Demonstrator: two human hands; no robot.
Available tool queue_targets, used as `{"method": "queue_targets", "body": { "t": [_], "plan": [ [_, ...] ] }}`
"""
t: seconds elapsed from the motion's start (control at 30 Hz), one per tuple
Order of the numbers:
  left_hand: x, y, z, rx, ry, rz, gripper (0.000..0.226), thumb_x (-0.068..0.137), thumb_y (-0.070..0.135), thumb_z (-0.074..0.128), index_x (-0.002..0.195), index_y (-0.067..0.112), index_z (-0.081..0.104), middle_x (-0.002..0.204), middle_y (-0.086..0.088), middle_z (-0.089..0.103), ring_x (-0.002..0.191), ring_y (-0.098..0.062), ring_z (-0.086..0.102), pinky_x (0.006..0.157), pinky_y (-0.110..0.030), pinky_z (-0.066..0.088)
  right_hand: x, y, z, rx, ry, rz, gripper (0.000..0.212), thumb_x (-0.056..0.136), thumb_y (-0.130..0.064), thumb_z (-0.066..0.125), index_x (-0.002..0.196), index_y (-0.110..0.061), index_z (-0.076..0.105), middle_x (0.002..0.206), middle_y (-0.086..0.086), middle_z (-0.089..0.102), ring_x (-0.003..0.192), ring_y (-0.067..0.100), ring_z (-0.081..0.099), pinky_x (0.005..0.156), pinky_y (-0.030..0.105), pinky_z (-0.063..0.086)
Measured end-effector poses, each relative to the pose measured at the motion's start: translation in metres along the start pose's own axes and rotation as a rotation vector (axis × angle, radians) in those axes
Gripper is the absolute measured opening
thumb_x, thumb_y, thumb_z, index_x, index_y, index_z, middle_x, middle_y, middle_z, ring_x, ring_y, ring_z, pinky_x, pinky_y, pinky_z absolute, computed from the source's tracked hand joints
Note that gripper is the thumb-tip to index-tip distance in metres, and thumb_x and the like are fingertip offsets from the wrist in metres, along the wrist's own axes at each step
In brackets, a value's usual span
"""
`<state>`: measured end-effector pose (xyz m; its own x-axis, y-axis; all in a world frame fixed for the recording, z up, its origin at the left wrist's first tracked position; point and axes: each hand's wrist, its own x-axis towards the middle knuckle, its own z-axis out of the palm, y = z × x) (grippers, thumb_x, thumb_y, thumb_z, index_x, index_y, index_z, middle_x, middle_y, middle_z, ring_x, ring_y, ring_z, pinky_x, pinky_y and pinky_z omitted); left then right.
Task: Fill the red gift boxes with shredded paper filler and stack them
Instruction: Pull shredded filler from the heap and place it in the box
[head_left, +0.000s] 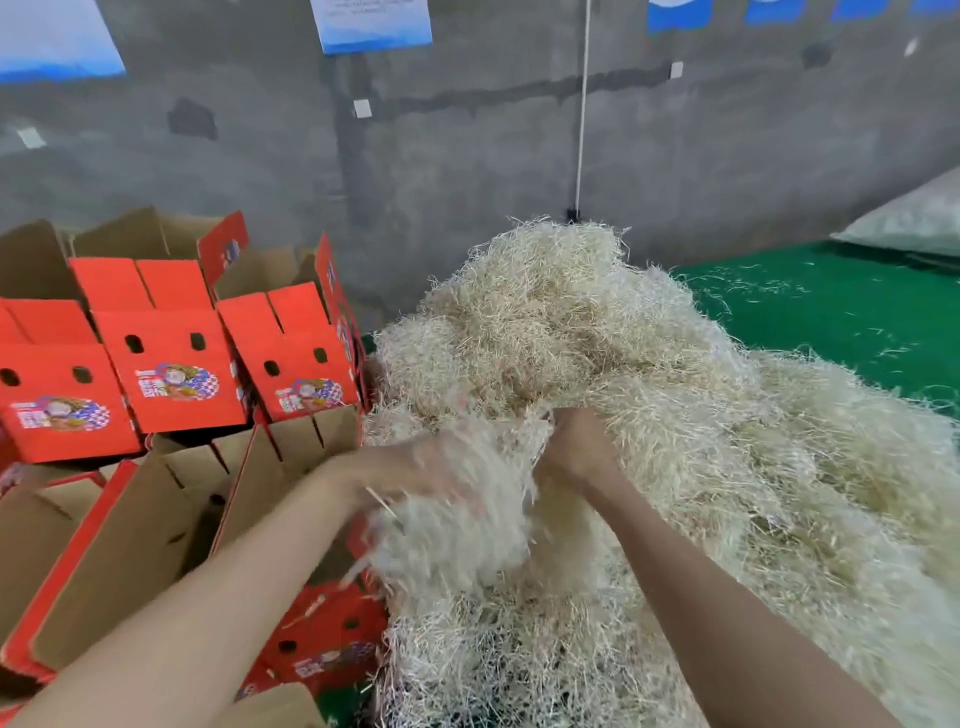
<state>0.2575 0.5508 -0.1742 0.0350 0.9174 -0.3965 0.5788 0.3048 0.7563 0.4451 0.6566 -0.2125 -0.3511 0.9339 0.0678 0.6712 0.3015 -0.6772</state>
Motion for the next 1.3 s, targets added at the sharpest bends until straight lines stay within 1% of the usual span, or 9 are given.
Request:
{"method": "queue_targets", "body": {
  "t": [0.1,0.17,0.33,0.6,0.77,0.93,1.07,1.17,1.3],
  "plan": [
    [0.016,0.022,0.041,0.510,0.038,-0.171,0.083,0.074,0.021,0.068,0.144,0.020,0.026,0.103,0.008,0.061,0.063,-0.005,0.056,0.049,-0.019,0.049,-0.003,-0.014,-0.002,-0.094,-0.010,-0.142,0.037,0.075,0.007,0.058,0.109,-0.009,0.060,0.078,0.001,0.064,0.063,0.014,0.060,0.055,0.025,0.054],
    [0.023,0.027,0.044,0.674,0.378,-0.123,0.064,0.079,0.022,0.062,0.139,0.026,0.038,0.099,0.004,0.063,0.057,-0.003,0.055,0.039,-0.013,0.039,-0.009,-0.013,-0.001,-0.094,-0.084,-0.192,0.038,0.081,-0.013,0.063,0.117,-0.013,0.050,0.078,-0.001,0.061,0.065,0.014,0.061,0.052,0.025,0.050],
    [0.028,0.035,0.007,-0.539,1.000,-0.007,0.055,0.081,0.019,0.064,0.132,0.016,0.045,0.124,-0.008,0.056,0.094,-0.023,0.057,0.077,-0.030,0.050,-0.012,0.015,0.008,-0.227,-0.157,-0.223,0.047,0.091,-0.039,0.051,0.126,-0.010,0.041,0.080,-0.004,0.052,0.068,0.012,0.053,0.070,0.031,0.054],
    [0.021,0.035,0.004,-1.126,1.016,-0.096,0.041,0.086,0.014,0.057,0.126,0.005,0.049,0.132,-0.018,0.049,0.114,-0.033,0.051,0.094,-0.054,0.040,-0.037,0.048,0.009,-0.399,-0.381,-0.109,0.060,0.093,-0.039,0.049,0.137,-0.003,0.030,0.091,0.002,0.061,0.077,0.013,0.061,0.075,0.025,0.055],
    [0.018,0.033,-0.001,-1.158,0.926,-0.070,0.042,0.091,0.020,0.055,0.131,0.017,0.043,0.126,-0.009,0.048,0.112,-0.034,0.049,0.070,-0.058,0.050,-0.034,-0.012,-0.042,0.181,-0.319,-0.273,0.102,0.070,-0.032,0.077,0.146,-0.028,0.010,0.141,-0.003,0.039,0.124,0.018,0.042,0.102,0.035,0.036],
    [0.006,0.047,0.003,-1.215,0.770,-0.023,0.017,0.092,0.024,0.048,0.089,0.015,0.061,0.076,-0.005,0.068,0.068,-0.027,0.067,0.056,-0.042,0.053,-0.039,-0.042,-0.026,0.148,0.100,-0.467,0.020,0.086,-0.012,0.059,0.098,-0.018,0.044,0.087,-0.006,0.056,0.072,0.008,0.055,0.059,0.017,0.047],
    [0.003,0.033,-0.007,-1.174,0.912,-0.079,0.040,0.087,0.020,0.056,0.127,0.014,0.051,0.125,-0.013,0.054,0.112,-0.036,0.053,0.085,-0.061,0.045,-0.045,-0.018,-0.004,-0.074,-0.006,-0.582,0.027,0.083,0.000,0.048,0.087,-0.026,0.044,0.068,-0.016,0.047,0.056,-0.010,0.046,0.046,0.007,0.039],
    [0.000,0.025,-0.010,-1.247,0.878,-0.016,0.042,0.088,0.016,0.053,0.130,0.016,0.051,0.119,-0.011,0.058,0.106,-0.034,0.057,0.078,-0.055,0.051,-0.044,0.000,0.003,-0.125,-0.035,-0.518,0.027,0.082,-0.002,0.050,0.095,-0.025,0.044,0.068,-0.014,0.048,0.053,-0.007,0.045,0.042,0.007,0.036],
    [0.001,0.018,-0.015,-1.207,0.951,-0.103,0.041,0.092,0.021,0.051,0.133,0.014,0.046,0.136,-0.013,0.049,0.119,-0.033,0.051,0.092,-0.050,0.044,-0.044,0.009,-0.005,0.286,-0.094,-0.269,0.024,0.084,-0.006,0.055,0.098,-0.023,0.046,0.085,0.009,0.063,0.062,0.014,0.054,0.058,0.025,0.051]
  ]
}}
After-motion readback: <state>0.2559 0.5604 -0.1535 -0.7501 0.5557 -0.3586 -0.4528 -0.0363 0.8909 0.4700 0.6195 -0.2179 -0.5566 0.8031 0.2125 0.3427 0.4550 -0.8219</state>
